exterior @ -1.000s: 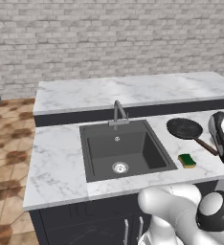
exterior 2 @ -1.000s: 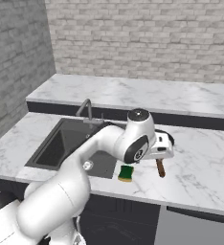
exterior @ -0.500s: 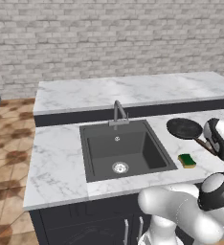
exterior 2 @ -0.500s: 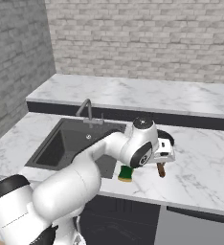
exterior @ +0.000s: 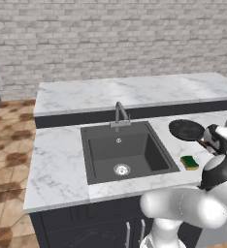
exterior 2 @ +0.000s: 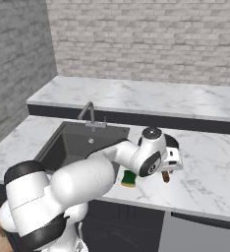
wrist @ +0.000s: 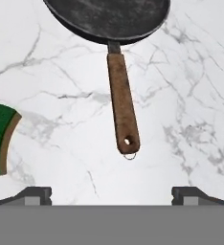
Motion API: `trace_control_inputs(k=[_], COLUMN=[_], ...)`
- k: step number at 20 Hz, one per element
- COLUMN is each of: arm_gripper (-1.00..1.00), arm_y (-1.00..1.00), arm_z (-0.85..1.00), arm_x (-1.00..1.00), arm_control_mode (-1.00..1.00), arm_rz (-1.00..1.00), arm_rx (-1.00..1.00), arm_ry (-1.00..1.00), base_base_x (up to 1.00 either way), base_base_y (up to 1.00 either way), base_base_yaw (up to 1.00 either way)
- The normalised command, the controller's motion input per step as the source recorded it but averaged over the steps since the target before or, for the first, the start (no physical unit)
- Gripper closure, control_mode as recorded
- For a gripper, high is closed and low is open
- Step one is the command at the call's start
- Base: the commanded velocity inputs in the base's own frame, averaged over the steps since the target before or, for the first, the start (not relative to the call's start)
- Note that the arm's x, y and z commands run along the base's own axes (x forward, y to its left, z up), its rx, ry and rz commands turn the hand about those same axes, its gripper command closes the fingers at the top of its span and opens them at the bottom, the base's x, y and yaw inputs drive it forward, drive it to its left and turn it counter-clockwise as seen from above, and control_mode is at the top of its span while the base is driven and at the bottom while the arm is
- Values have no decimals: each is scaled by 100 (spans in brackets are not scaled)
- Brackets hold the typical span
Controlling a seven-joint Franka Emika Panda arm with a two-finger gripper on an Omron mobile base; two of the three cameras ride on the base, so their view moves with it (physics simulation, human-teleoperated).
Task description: Pick the pan and sponge and place them into the sink. Then turn on the water.
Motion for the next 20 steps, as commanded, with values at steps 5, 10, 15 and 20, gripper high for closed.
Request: trace_control_inputs(k=[5, 10, 15, 20], arm_gripper=[-100, -100, -100, -100], arm_y=[-26, -10, -1, -4], arm_z=[-24, -22, -24, -26], arm_x=[9, 17, 22, 9], arm_control_mode=[-100, -100, -100, -100], arm_rz=[1, 0, 0, 0], arm_rx=[0, 0, 0, 0], arm_ry=[0, 0, 5, 3], base_base_x=[0, 0, 0, 0], base_base_y=[0, 0, 0, 0], base_base_yaw=[0, 0, 0, 0])
